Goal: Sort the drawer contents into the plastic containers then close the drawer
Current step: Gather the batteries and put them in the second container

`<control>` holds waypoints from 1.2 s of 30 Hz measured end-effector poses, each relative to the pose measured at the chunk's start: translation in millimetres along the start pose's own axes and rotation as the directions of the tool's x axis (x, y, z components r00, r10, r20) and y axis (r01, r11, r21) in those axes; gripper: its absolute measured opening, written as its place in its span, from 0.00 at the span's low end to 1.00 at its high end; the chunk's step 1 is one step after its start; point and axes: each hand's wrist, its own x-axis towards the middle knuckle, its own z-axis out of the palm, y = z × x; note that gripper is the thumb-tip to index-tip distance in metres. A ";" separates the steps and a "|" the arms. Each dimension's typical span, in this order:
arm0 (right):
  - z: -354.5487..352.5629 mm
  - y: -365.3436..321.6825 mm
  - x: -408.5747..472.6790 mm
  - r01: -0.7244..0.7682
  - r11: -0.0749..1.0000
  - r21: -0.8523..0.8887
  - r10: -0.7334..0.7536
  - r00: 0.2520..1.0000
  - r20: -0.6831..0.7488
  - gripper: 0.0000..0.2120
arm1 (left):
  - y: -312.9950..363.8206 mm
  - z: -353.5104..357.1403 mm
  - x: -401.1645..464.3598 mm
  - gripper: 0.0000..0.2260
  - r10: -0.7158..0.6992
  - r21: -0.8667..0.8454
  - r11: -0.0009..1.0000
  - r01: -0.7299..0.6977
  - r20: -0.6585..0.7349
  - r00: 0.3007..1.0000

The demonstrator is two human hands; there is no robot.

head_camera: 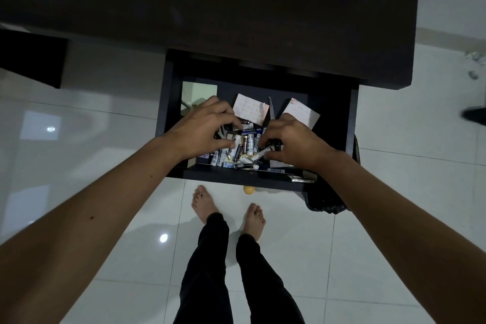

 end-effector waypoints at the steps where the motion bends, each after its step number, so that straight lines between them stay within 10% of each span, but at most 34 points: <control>1: 1.8 1.4 0.5 0.016 1.000 -0.013 -0.016 1.000 0.000 0.14 | -1.4 0.7 -0.9 0.22 0.001 0.008 1.000 -0.001 0.019 1.000; 20: 6.2 1.9 -11.0 -0.046 0.977 0.210 0.070 0.992 -0.108 0.11 | -3.8 5.2 3.8 0.16 0.138 0.134 0.979 -0.156 0.133 0.981; 30: -15.0 -8.5 -11.7 -0.115 0.508 0.854 0.351 0.933 -0.083 0.05 | -3.0 3.9 5.1 0.14 0.142 0.122 0.980 -0.155 0.107 0.984; 36: -5.9 -6.6 2.1 -0.208 0.810 0.548 0.301 0.950 -0.086 0.07 | 5.0 -2.0 1.8 0.13 -0.144 -0.245 0.958 0.150 0.044 0.989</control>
